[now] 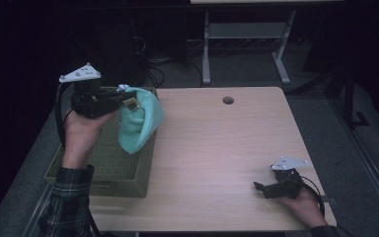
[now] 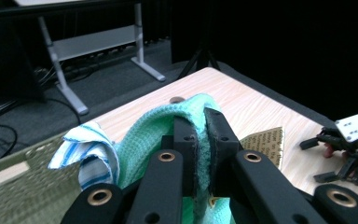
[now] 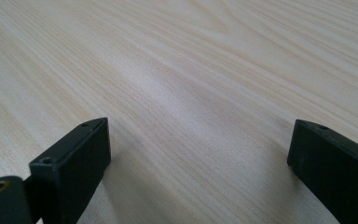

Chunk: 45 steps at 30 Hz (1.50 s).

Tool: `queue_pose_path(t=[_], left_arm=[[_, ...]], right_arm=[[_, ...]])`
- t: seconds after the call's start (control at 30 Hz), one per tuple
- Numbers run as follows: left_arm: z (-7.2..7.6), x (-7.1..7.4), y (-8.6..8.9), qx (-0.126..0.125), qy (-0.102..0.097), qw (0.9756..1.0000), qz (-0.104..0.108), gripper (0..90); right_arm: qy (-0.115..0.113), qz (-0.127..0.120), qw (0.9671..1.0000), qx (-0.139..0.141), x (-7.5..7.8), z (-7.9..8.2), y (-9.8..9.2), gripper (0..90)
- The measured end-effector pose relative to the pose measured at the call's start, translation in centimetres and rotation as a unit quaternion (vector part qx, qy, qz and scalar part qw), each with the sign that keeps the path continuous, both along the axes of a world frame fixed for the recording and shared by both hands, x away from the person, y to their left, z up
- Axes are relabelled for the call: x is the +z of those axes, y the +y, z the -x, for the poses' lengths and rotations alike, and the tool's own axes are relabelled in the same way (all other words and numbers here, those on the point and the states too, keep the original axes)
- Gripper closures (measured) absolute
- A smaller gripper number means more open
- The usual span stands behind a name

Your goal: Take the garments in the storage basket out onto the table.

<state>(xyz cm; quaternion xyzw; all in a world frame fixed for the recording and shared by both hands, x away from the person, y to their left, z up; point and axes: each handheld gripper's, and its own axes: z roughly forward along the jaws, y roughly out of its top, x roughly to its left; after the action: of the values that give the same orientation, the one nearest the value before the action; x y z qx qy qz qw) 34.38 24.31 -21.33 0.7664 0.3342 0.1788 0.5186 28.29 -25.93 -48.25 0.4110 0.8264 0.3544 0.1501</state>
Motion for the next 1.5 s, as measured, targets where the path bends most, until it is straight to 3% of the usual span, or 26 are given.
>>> queue_pose_path(t=[0.3,0.57,0.87,1.03,1.27,1.5], left_arm=[[-0.3,0.5,-3.2,-0.036,-0.008,0.9993,0.004,84.7],[-0.5,0.0,-5.7,-0.061,-0.008,0.9981,0.004,84.7],[-0.2,-1.9,-8.8,-0.089,-0.005,0.996,0.01,84.7],[-0.1,-3.2,-10.5,-0.101,-0.003,0.9949,0.001,84.7],[-0.2,-4.8,-11.7,-0.114,0.006,0.9935,0.004,84.7],[-0.8,-7.6,-13.1,-0.124,0.024,0.9919,0.008,84.7]], right_arm=[[0.0,0.0,1.0,0.0,0.0,0.0,0.0,5.4],[0.0,0.0,1.0,0.0,0.0,0.0,0.0,5.4],[0.0,0.0,1.0,0.0,0.0,0.0,0.0,5.4],[0.001,0.0,1.0,0.0,0.0,0.0,0.0,5.4],[0.0,0.0,1.0,0.0,0.0,0.0,0.0,5.4],[0.001,0.0,1.0,-0.001,0.0,0.0,0.0,5.4]])
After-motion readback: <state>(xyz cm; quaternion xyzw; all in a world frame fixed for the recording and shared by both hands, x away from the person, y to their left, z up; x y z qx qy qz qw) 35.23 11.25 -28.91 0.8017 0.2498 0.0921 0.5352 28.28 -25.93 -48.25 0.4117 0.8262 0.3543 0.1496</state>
